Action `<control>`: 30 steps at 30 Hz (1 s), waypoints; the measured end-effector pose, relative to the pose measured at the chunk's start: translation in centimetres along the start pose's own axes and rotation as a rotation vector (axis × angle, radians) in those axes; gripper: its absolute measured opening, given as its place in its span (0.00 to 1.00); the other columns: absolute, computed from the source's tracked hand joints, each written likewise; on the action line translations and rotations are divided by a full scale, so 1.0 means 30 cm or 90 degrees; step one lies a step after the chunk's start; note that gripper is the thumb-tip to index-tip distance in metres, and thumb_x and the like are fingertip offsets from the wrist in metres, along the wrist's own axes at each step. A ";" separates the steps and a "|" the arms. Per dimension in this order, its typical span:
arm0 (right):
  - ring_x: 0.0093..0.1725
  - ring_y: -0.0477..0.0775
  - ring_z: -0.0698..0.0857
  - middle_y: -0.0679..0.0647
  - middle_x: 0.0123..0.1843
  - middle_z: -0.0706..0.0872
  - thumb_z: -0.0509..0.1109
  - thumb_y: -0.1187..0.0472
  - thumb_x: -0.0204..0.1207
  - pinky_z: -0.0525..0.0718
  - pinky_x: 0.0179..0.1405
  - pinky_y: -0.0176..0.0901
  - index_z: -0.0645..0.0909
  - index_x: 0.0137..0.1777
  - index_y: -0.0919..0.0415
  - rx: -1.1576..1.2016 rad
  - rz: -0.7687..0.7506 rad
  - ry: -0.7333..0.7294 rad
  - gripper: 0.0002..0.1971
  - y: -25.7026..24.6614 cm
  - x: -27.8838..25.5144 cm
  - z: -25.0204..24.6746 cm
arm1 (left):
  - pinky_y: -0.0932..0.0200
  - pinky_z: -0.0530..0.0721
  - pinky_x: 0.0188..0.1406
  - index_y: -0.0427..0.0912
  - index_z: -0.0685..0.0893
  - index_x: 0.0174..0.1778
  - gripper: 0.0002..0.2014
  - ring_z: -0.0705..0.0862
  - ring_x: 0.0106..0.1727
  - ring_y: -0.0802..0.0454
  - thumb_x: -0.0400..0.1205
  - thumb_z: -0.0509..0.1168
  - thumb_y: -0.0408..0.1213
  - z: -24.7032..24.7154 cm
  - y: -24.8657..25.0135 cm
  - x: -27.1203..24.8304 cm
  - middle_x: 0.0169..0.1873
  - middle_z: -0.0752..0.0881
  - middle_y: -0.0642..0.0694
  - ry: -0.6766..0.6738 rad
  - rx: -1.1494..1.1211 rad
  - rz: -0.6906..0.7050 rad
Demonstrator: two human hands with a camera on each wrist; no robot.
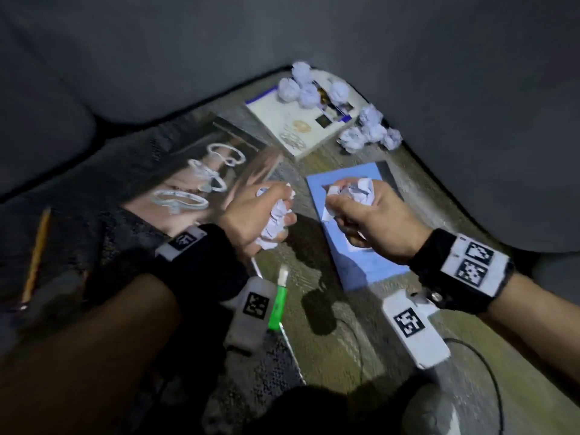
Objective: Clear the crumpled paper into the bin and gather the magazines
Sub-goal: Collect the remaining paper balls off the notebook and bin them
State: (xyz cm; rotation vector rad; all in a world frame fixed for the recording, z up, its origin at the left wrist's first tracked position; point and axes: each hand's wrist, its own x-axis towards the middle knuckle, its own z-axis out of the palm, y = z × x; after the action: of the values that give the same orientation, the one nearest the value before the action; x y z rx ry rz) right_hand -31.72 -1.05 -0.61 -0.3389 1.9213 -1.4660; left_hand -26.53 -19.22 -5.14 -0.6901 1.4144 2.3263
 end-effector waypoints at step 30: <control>0.64 0.66 0.81 0.64 0.62 0.84 0.61 0.57 0.80 0.77 0.58 0.51 0.78 0.62 0.59 -0.643 -0.461 -0.405 0.14 -0.689 0.210 2.199 | 0.53 0.73 0.67 0.37 0.74 0.72 0.20 0.75 0.71 0.39 0.86 0.56 0.40 -1.566 0.287 -1.334 0.73 0.75 0.38 0.843 0.390 -0.066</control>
State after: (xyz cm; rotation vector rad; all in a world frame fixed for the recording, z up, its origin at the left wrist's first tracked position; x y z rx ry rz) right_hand 2.87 -60.64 7.80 -1.8466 1.8827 -0.4524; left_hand 13.05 -66.21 5.30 -2.1444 2.2598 1.0341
